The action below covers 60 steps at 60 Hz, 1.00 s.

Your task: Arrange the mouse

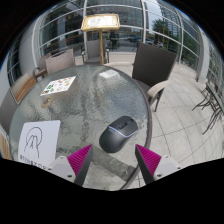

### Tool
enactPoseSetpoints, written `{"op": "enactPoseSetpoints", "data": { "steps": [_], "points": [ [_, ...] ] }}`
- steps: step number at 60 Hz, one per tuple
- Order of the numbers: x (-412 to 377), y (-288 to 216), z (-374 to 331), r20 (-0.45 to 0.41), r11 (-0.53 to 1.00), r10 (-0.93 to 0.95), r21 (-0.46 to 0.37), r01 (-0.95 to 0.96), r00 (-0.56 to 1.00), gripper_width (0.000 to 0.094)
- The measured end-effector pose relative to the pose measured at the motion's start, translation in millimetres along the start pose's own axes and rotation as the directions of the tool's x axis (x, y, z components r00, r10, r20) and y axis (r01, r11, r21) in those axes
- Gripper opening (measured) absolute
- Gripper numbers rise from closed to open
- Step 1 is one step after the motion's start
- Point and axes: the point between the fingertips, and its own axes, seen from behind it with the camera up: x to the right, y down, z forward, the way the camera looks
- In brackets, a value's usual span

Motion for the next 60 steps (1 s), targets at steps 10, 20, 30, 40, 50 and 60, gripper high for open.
{"op": "enactPoseSetpoints", "data": {
  "steps": [10, 20, 30, 40, 50, 60],
  "points": [
    [-1, -25, 34, 0.035, 0.998, -0.050, -0.038, 0.051, 0.998, 0.0840],
    [-25, -51, 61, 0.080, 0.993, -0.104, -0.043, 0.108, 0.991, 0.0801],
    [-38, -57, 63, 0.096, 0.991, -0.126, -0.038, 0.130, 0.987, 0.0490],
    [-38, -55, 63, 0.064, 0.993, -0.116, -0.027, 0.118, 0.991, 0.0423],
    [-38, -54, 63, 0.051, 0.993, -0.108, -0.049, 0.111, 0.993, 0.0281],
    [-48, -107, 16, -0.033, 0.997, -0.072, -0.001, 0.072, 0.997, 0.0282]
  ]
}}
